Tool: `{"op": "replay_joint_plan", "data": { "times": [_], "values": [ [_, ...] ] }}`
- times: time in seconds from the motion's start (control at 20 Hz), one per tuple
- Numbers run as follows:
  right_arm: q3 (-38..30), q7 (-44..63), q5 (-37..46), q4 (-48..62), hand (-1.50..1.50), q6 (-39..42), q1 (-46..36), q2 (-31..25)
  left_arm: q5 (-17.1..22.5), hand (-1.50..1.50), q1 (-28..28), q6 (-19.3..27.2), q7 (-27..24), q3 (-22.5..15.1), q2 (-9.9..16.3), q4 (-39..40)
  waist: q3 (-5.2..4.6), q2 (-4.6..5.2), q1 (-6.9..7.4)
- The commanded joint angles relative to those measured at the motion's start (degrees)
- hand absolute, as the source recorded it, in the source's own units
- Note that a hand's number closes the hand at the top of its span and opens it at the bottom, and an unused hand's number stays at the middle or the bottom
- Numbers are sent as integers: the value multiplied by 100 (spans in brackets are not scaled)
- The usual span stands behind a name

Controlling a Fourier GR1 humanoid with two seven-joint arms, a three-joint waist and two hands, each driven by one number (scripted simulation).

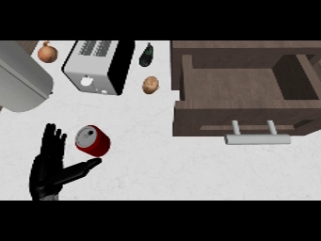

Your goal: Pick up the can, place it into the drawer and close the drawer

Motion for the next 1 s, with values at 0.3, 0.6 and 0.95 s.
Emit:
{"op": "replay_joint_plan", "data": {
  "times": [0.3,0.6,0.95],
  "values": [
    [-180,-245,260,426,-150,429,-149,139,445,-150,-712,-560,-687,555,247,1640,1,3,0],
    [-436,513,-481,-134,-150,174,-120,-16,409,-150,-799,-607,-882,325,-16,1955,1,-1,2],
    [-249,610,-386,-665,-150,99,111,325,731,-150,-1283,-1012,-1938,702,93,3406,-1,3,-22]
  ]
}}
